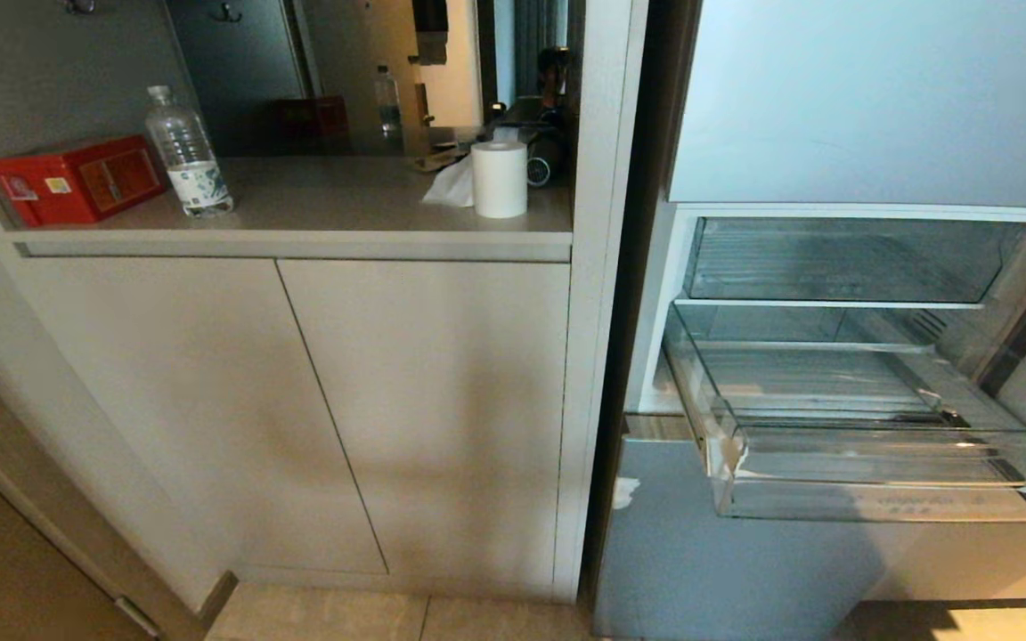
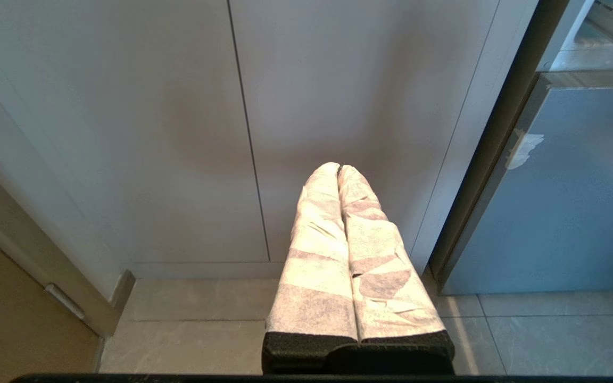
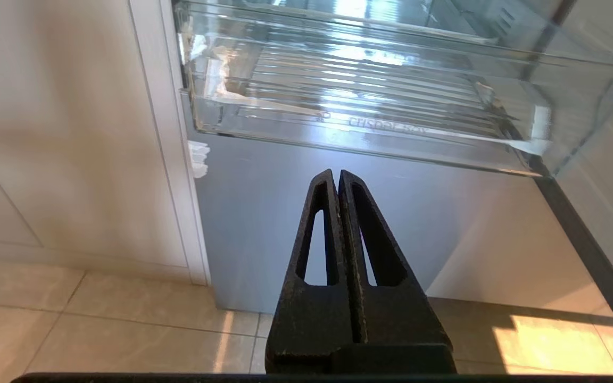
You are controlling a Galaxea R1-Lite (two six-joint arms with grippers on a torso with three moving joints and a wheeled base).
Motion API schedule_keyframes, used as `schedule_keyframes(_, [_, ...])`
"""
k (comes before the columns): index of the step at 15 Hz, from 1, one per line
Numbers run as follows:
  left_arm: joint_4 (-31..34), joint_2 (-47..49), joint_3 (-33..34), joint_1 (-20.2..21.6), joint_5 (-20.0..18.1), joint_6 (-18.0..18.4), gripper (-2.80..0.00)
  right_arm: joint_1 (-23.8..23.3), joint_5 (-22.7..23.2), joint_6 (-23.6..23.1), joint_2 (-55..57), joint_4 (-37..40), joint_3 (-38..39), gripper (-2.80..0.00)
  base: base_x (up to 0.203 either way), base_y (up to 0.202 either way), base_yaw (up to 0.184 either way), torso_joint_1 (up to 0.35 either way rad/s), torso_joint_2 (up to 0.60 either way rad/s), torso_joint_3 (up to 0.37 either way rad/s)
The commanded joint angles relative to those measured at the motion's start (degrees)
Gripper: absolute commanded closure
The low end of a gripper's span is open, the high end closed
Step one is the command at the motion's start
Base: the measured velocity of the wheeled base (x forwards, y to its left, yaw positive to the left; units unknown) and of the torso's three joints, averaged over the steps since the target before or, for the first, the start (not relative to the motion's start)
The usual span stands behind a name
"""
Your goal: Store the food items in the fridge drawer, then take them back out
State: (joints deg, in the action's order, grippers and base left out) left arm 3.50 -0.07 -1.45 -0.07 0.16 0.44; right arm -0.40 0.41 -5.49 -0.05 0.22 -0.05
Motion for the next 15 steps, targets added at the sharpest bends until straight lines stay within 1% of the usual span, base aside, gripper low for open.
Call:
schedule_keyframes(1, [0.02, -0.01, -0.03, -0.01, 0.02, 0.0, 0.0, 0.05, 0.02, -0.05, 0.05, 0.31, 0.14, 0.0, 0.006, 0.002, -0.065, 0.006, 0.01, 0.006])
schedule_keyframes(15, [0.02, -0.01, 0.03, -0.01, 0.02, 0.0, 0.0, 0.01, 0.31, 1.46, 0.05, 0.26, 0.09, 0.0, 0.0, 0.008, -0.168, 0.001, 0.0, 0.002])
